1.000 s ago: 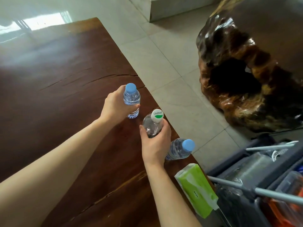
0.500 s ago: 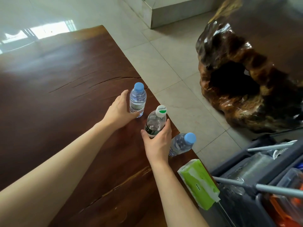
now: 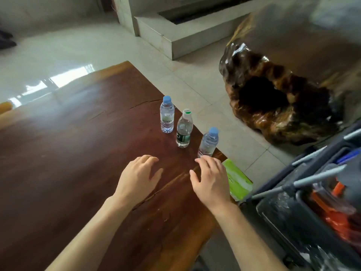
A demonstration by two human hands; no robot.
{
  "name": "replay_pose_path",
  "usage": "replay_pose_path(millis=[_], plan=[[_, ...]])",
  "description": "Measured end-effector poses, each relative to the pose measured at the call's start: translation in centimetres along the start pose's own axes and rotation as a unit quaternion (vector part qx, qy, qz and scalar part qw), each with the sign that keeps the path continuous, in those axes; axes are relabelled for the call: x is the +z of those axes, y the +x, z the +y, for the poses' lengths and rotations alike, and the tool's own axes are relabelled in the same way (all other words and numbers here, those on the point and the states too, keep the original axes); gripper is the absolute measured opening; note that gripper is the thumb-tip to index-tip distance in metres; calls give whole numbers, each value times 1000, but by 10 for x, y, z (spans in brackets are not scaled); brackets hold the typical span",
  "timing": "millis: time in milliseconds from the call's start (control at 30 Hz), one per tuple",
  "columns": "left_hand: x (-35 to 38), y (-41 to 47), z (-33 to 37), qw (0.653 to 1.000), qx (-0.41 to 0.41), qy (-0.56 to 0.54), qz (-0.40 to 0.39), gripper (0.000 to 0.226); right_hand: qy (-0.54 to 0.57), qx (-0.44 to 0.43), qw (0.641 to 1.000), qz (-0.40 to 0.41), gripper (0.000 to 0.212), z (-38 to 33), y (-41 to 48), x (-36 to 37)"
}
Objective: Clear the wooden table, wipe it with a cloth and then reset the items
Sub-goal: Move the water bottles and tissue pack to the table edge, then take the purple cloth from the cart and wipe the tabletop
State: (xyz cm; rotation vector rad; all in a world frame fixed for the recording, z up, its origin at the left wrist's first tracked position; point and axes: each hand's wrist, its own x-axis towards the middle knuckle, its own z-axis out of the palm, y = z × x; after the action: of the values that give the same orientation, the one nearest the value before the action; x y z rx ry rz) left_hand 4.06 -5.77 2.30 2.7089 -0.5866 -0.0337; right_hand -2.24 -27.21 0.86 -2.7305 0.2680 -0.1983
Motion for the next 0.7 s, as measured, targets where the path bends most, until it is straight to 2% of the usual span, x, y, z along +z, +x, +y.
replay_pose_path(millis=[100,267,533,700], plan=[[-8,-32,37,999,50,-5,16,28,-25,-14,999,15,40,26,-47,-34],[-7,-67,109,989,146,-8,8,35,-59,5,998,27,47,81,-128,-91],[13,-83,250,963,265,-34,-28,47,-83,111,983,122,55,167,-236,-176],[36,-84,343,935,347,-49,-52,46,-95,174,966,168,50,224,-292,-221]])
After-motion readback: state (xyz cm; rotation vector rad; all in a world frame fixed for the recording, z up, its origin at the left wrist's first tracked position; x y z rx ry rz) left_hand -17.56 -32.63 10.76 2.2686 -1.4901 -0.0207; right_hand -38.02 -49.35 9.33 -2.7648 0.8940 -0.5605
